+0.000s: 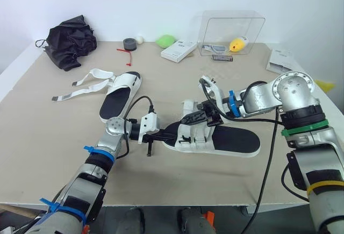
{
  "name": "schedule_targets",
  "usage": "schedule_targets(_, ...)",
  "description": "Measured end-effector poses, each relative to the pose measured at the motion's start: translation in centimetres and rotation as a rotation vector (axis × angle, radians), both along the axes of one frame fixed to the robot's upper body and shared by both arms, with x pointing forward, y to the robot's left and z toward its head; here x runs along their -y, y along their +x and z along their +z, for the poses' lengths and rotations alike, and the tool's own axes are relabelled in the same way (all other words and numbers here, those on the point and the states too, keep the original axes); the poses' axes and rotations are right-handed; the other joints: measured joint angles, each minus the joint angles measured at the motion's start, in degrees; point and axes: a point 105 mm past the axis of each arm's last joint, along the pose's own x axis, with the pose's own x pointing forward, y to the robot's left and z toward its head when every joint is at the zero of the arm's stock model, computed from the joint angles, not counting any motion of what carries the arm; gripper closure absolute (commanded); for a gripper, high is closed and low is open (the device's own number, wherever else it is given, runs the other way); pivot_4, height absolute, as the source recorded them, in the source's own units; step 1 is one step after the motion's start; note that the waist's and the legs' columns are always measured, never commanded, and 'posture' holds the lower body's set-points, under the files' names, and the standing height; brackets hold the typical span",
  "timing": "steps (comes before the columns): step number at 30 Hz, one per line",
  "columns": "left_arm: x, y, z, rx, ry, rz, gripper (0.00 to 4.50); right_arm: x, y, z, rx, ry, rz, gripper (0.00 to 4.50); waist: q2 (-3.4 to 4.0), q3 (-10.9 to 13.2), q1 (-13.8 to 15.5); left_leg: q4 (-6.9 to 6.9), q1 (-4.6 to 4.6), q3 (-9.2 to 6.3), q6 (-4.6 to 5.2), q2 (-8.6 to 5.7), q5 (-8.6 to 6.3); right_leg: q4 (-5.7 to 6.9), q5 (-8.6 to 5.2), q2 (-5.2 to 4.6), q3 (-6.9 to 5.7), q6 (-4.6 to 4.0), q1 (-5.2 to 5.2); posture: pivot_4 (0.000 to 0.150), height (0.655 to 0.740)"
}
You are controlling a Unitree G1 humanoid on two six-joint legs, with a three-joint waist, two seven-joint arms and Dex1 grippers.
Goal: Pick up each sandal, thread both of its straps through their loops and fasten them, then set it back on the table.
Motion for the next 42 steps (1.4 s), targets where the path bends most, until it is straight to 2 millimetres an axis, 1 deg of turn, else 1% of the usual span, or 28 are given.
schedule_targets(4, 0.0, 0.0, 0.0, 0.002, -0.002, 0.005, 4.50, -0.2, 0.1, 0.0, -0.017, 0.014, 0.007, 4.35, 0.01, 0.0, 0.0, 0.00, 0.00, 0.04, 0.00, 0.00, 0.00, 0.00, 0.14, 0.02, -0.04, 0.25, -0.01, 0.150, 0.7400)
schedule_targets(6, 0.0, 0.0, 0.0, 0.003, -0.003, 0.006, 4.50, -0.4, 0.3, 0.7, -0.007, 0.035, 0.010, 4.35, 0.01, 0.0, 0.0, 0.00, 0.00, 0.06, 0.00, 0.00, 0.00, 0.00, 0.14, 0.01, -0.06, 0.24, 0.00, 0.150, 0.7400)
schedule_targets(8, 0.0, 0.0, 0.0, 0.003, -0.003, 0.006, 4.50, -0.4, 0.4, 0.8, 0.005, 0.037, 0.011, 4.35, 0.01, 0.0, 0.0, 0.00, 0.00, 0.07, 0.00, 0.00, 0.00, 0.00, 0.14, 0.01, -0.07, 0.25, 0.00, 0.150, 0.7400)
schedule_targets(11, 0.0, 0.0, 0.0, 0.003, -0.004, 0.006, 4.50, -0.3, 0.5, -0.3, 0.121, -0.059, 0.008, 4.35, 0.03, 0.0, 0.0, -0.01, -0.02, 0.06, 0.00, 0.00, 0.00, 0.01, 0.12, 0.02, -0.11, 0.29, -0.01, 0.150, 0.7400)
schedule_targets(12, 0.0, 0.0, 0.0, 0.003, -0.004, 0.008, 4.50, -0.4, 0.6, -0.5, 0.140, -0.068, 0.006, 3.91, 0.03, 0.0, 0.0, 0.00, -0.02, 0.06, 0.00, 0.00, 0.00, 0.01, 0.12, 0.02, -0.12, 0.30, 0.00, 0.150, 0.7400)
schedule_targets(13, 0.0, 0.0, 0.0, 0.003, -0.004, 0.008, 4.50, -0.3, 0.7, -0.6, 0.159, -0.074, 0.001, 3.72, 0.03, 0.0, 0.0, 0.00, -0.02, 0.06, 0.00, -0.01, 0.00, 0.01, 0.12, 0.02, -0.12, 0.30, -0.01, 0.150, 0.7400)
schedule_targets(14, 0.0, 0.0, 0.0, 0.002, -0.005, 0.010, 4.50, -0.3, 0.7, -0.8, 0.171, -0.078, -0.004, 3.32, 0.03, 0.0, 0.0, 0.00, -0.01, 0.06, 0.00, -0.01, 0.00, 0.01, 0.13, 0.01, -0.12, 0.29, 0.00, 0.150, 0.7400)
schedule_targets(15, 0.0, 0.0, 0.0, 0.002, -0.005, 0.012, 4.50, -0.1, 0.8, -1.2, 0.175, -0.087, -0.011, 3.20, 0.03, 0.0, 0.0, 0.01, 0.00, 0.06, 0.00, 0.00, 0.00, 0.01, 0.14, 0.01, -0.13, 0.28, 0.01, 0.150, 0.7400)
schedule_targets(16, 0.0, 0.0, 0.0, 0.002, -0.005, 0.012, 4.50, -0.1, 0.8, -1.2, 0.175, -0.089, -0.012, 3.20, 0.03, 0.0, 0.0, 0.01, 0.00, 0.06, 0.00, 0.00, 0.00, 0.01, 0.14, 0.01, -0.13, 0.29, 0.01, 0.150, 0.7400)
schedule_targets(17, 0.0, 0.0, 0.0, 0.002, -0.005, 0.014, 4.50, 0.2, 0.6, -2.1, 0.145, -0.095, -0.009, 2.49, 0.03, 0.0, 0.0, 0.01, 0.00, 0.06, 0.00, 0.00, 0.00, 0.01, 0.14, 0.00, -0.09, 0.26, -0.01, 0.150, 0.7400)
schedule_targets(25, -0.1, 0.0, 0.0, 0.002, -0.005, 0.014, 4.50, -0.1, 0.2, -1.4, 0.150, -0.044, 0.033, 2.49, 0.03, 0.0, 0.0, 0.02, 0.01, 0.07, 0.00, 0.00, 0.00, 0.01, 0.17, 0.01, -0.11, 0.30, 0.00, 0.150, 0.7400)
schedule_targets(32, -0.1, 0.0, 0.0, 0.002, -0.005, 0.014, 4.50, -0.3, -0.6, -0.8, 0.168, -0.019, 0.079, 2.49, 0.03, 0.0, 0.0, 0.02, 0.01, 0.05, 0.00, 0.00, 0.00, 0.01, 0.16, 0.01, -0.12, 0.30, 0.00, 0.150, 0.7400)
schedule_targets(34, -0.1, 0.0, 0.0, 0.002, -0.005, 0.014, 4.50, -0.3, -1.0, -1.0, 0.167, -0.022, 0.094, 2.49, 0.03, 0.0, 0.0, 0.02, 0.01, 0.05, 0.00, 0.00, 0.00, 0.01, 0.16, 0.01, -0.12, 0.30, 0.00, 0.150, 0.7400)
schedule_targets(35, -0.1, 0.0, 0.0, 0.002, -0.005, 0.014, 4.50, -0.4, -1.5, -1.6, 0.159, -0.024, 0.109, 2.49, 0.03, 0.0, 0.0, 0.02, 0.01, 0.05, 0.00, 0.00, 0.00, 0.02, 0.16, 0.01, -0.13, 0.29, 0.00, 0.150, 0.7400)
schedule_targets(41, -0.1, 0.0, 0.0, 0.002, -0.005, 0.014, 4.50, -0.4, -1.6, -1.9, 0.189, -0.059, 0.113, 2.49, 0.03, 0.0, 0.0, 0.02, 0.01, 0.05, -0.01, 0.00, 0.00, 0.02, 0.17, 0.01, -0.13, 0.30, 0.00, 0.150, 0.7400)
schedule_targets(42, 0.0, 0.0, 0.0, 0.002, -0.005, 0.014, 4.50, -0.5, -1.7, -2.2, 0.191, -0.075, 0.118, 3.17, 0.04, 0.0, 0.0, 0.02, 0.01, 0.05, -0.01, 0.00, 0.00, 0.02, 0.17, 0.01, -0.14, 0.30, 0.00, 0.150, 0.7400)
